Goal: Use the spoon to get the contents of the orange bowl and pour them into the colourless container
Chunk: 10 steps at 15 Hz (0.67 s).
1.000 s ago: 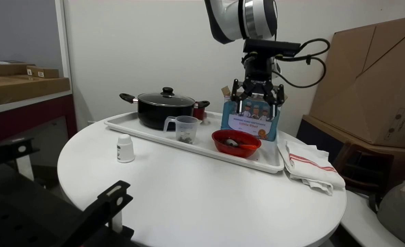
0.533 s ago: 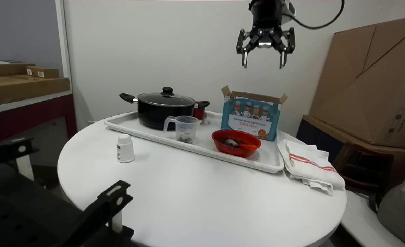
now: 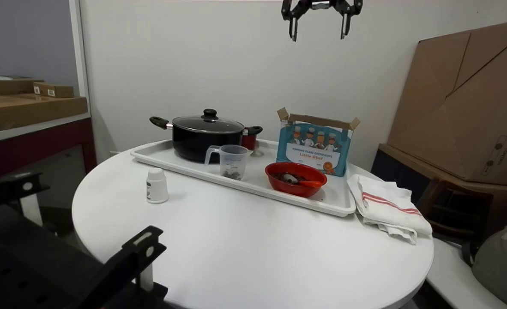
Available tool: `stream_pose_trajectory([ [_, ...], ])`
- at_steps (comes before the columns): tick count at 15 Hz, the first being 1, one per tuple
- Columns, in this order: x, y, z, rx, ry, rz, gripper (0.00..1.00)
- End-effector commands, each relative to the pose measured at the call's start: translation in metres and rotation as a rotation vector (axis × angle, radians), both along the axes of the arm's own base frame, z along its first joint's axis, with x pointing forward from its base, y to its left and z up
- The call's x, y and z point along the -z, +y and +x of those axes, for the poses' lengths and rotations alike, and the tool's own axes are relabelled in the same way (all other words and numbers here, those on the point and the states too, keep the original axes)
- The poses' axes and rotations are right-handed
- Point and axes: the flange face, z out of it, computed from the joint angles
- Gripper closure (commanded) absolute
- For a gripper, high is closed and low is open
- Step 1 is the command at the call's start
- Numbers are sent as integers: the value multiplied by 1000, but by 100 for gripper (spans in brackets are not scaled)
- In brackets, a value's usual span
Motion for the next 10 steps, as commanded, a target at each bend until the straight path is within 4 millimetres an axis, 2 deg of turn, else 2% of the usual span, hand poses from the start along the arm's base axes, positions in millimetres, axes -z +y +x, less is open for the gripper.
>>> stream_pose_trajectory([
  [1,-19,26,-53,-25,-67,49,0],
  [3,-26,40,-81,-36,-69,66,0],
  [4,-19,26,-43,-20,-38,37,0],
  [5,-22,30,-51,-24,-39,38,0],
  [7,-24,30,-51,-25,-42,38,0],
  [10,-16,27,-49,-19,-30,38,0],
])
